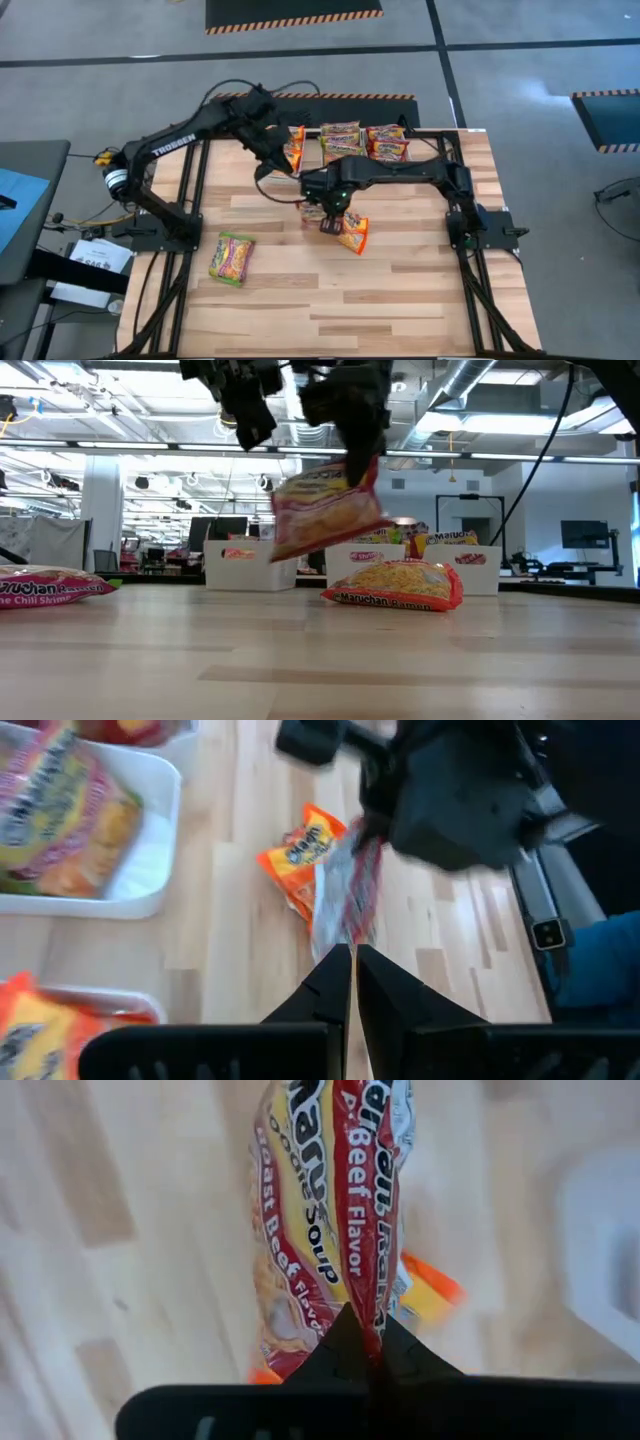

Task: Sort Maruchan noodles
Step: Put the red noodle pack into the right white bin

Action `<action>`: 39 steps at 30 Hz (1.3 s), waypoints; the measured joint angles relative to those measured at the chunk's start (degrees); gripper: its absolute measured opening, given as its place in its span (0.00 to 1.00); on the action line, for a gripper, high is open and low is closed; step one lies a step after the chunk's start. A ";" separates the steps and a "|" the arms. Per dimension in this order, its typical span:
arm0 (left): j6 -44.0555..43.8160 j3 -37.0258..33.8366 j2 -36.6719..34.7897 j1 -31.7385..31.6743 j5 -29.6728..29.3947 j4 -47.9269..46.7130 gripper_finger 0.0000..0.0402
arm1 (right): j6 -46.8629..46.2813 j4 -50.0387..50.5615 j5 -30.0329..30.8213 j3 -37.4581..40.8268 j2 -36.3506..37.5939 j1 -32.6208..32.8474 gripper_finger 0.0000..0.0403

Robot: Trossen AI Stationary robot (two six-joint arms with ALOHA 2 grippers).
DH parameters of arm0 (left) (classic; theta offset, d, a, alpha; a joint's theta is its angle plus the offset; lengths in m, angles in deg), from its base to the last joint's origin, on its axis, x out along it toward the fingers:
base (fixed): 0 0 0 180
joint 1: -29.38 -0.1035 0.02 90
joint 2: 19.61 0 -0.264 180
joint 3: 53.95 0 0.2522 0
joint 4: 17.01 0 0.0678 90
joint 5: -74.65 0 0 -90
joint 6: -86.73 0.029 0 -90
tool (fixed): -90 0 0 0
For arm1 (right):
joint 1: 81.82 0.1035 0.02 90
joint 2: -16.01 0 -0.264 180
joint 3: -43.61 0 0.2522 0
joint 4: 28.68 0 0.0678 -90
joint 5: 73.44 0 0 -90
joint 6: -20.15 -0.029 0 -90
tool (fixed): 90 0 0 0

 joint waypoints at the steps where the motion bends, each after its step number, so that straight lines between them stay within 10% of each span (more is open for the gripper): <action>1: 0.34 0.71 -0.35 -0.50 -0.49 -0.76 0.02 | 0.44 1.13 1.11 -0.04 0.58 -0.48 0.01; 11: -0.20 2.91 -4.13 -6.47 -5.30 -1.59 0.02 | 4.95 11.97 9.85 0.01 9.96 -10.13 0.01; 39: -4.28 2.82 -4.19 -9.12 -14.48 -3.10 0.02 | 30.64 13.57 8.93 17.46 20.36 -31.06 0.01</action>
